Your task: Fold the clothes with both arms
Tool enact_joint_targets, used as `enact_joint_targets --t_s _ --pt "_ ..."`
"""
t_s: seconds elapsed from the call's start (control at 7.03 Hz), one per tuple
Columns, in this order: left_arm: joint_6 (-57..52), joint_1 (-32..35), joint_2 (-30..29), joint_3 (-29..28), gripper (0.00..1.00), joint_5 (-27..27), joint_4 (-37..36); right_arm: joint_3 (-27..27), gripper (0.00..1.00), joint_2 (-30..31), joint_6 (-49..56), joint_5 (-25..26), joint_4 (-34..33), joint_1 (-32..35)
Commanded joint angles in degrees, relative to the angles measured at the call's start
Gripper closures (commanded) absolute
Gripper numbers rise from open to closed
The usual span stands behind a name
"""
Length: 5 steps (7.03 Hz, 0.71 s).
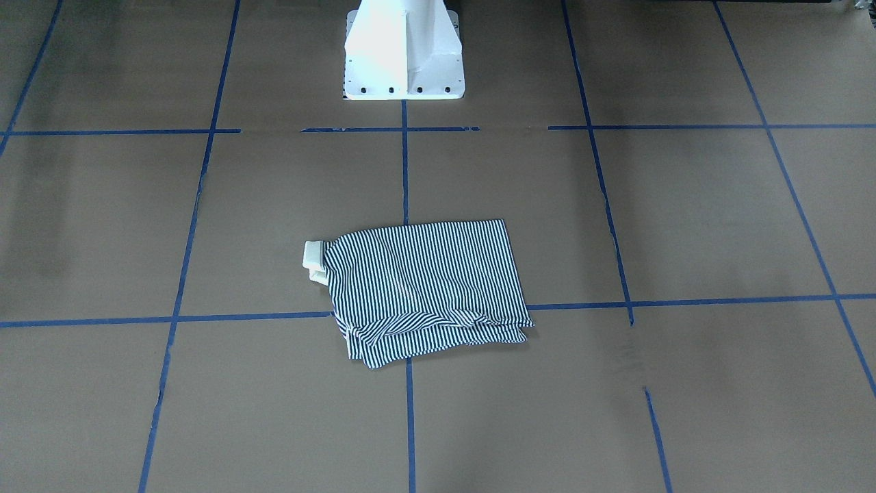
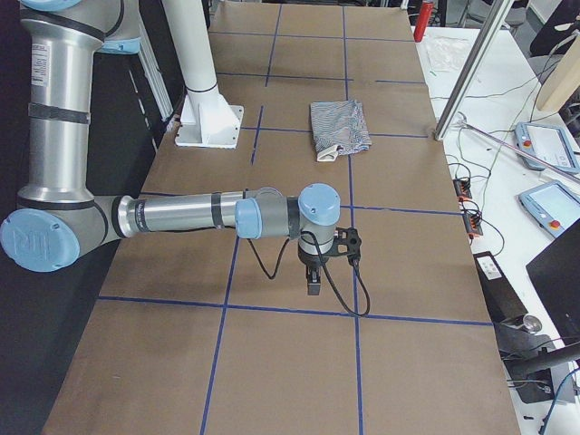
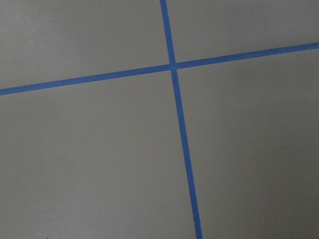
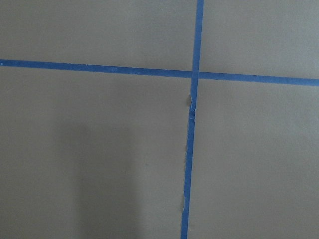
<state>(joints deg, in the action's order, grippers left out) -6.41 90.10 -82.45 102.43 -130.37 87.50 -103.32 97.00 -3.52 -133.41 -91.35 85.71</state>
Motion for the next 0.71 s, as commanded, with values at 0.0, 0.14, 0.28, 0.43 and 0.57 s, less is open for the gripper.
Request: enact_joint_targets --t_s 0.0,0.14,0.28,0.43,0.57 --pt "0.0 -0.1 -0.4 0.6 0.0 0.7 0.1 0.7 0.0 0.1 0.0 0.2 0.0 0.0" --pt "-0.1 -0.3 -1.4 0.0 0.0 0.7 0.1 1.2 0.0 0.0 0.0 0.1 0.1 0.0" --pt "-0.1 -0.3 -1.2 0.7 0.0 0.5 -0.4 1.5 0.0 0.1 0.0 -0.1 0.1 0.0" --pt "-0.4 -0.3 -0.9 0.1 0.0 0.5 -0.1 3.3 0.0 -0.7 -0.3 -0.7 0.1 -0.1" --pt "-0.5 -0.3 -0.7 1.1 0.0 0.4 -0.3 4.3 0.0 -1.1 -0.3 -1.9 0.4 0.0"
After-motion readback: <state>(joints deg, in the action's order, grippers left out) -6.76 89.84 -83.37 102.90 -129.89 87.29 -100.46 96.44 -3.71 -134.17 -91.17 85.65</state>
